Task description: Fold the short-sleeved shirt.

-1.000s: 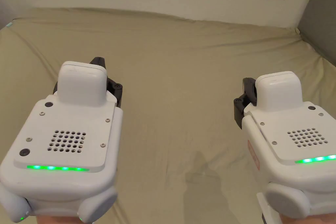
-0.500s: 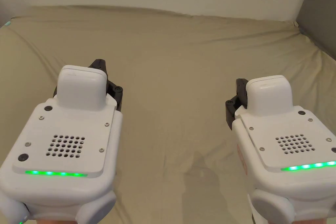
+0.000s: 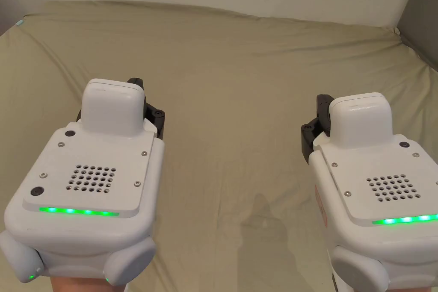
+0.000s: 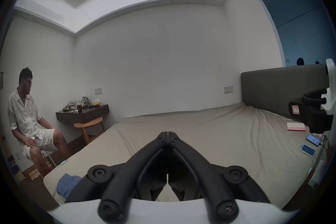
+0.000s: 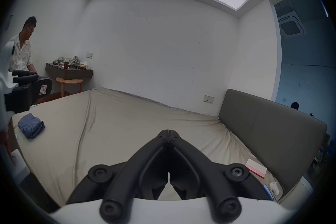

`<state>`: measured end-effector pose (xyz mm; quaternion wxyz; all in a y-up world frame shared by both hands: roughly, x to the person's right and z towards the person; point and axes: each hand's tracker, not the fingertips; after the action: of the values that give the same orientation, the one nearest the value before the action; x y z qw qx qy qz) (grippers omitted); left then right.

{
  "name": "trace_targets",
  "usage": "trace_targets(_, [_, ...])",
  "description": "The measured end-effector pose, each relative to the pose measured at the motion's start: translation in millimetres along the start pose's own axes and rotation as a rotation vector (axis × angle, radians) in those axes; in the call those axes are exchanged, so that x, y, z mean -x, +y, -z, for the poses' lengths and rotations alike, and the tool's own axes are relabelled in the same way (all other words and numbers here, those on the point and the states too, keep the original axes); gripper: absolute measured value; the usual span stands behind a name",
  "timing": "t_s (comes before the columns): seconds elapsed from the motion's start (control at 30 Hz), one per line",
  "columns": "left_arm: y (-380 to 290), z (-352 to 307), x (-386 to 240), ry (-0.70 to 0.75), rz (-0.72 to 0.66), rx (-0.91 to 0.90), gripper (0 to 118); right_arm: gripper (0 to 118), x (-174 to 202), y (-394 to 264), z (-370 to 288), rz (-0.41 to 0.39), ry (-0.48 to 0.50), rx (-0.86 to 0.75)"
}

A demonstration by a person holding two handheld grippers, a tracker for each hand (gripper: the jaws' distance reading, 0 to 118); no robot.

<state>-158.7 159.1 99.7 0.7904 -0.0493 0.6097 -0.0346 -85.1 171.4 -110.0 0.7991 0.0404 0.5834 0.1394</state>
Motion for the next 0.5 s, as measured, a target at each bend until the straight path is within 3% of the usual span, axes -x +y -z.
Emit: trace_targets(0.5, [-2.7,-2.1,-3.7,0.000,0.021,-0.026,0,0,-6.4,-12.4,7.1,0.020,-0.008,-0.016])
